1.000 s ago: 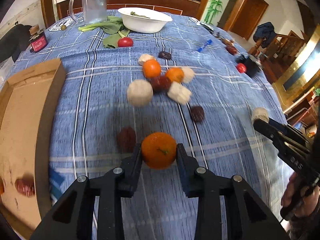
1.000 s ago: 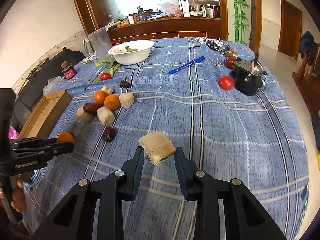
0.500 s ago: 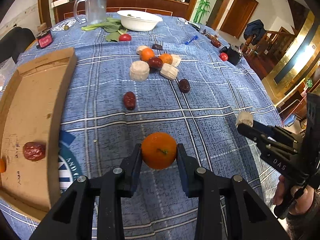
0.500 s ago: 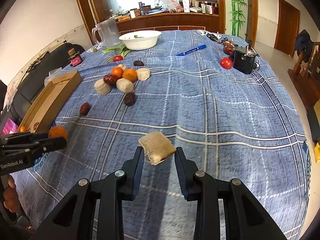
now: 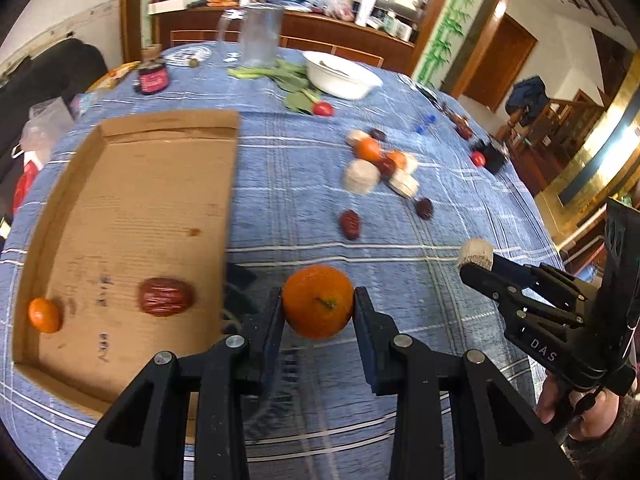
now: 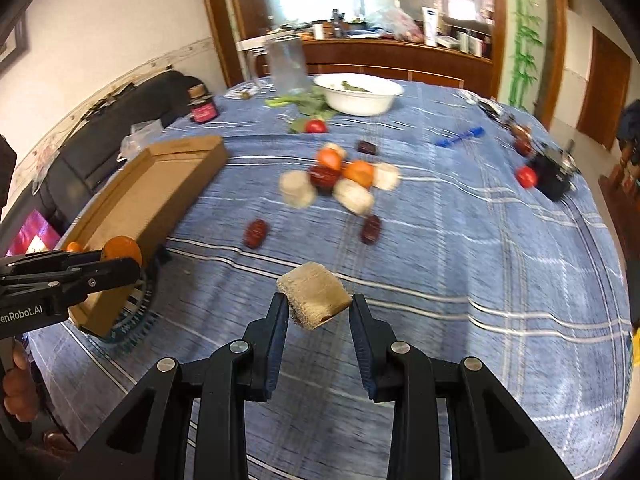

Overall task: Organize fruits
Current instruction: 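Carry the white chunk and tangerine over the cardboard tray with both grippers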

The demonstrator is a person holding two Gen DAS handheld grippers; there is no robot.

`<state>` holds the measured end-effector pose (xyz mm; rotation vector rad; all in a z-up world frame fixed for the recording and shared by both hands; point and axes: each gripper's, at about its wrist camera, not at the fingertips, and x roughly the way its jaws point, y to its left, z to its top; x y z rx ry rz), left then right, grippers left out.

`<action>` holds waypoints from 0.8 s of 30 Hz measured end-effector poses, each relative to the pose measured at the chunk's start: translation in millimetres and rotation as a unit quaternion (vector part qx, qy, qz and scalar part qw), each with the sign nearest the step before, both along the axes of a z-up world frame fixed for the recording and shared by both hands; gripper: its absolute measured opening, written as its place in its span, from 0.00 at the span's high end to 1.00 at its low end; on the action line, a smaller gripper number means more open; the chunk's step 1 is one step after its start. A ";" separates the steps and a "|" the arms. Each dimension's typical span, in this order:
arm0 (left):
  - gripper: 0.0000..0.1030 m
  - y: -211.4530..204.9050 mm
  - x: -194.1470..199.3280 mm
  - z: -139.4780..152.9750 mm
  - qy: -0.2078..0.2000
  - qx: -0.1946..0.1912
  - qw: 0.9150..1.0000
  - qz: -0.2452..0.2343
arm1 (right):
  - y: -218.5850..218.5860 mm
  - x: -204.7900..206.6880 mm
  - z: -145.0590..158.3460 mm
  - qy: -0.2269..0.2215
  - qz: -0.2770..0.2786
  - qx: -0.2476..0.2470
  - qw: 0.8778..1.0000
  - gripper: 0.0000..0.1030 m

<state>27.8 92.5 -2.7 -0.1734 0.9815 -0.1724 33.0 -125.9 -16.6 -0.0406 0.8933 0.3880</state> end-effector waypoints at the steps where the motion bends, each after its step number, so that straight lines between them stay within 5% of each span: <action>1: 0.68 7.6 -0.7 1.4 -0.002 0.000 1.000 0.007 | 7.0 1.9 1.2 0.000 0.006 0.001 1.000 0.67; 24: 0.68 163.9 1.2 -6.5 0.005 0.016 0.988 0.156 | 174.3 47.2 15.7 -0.010 0.134 0.031 0.990 0.67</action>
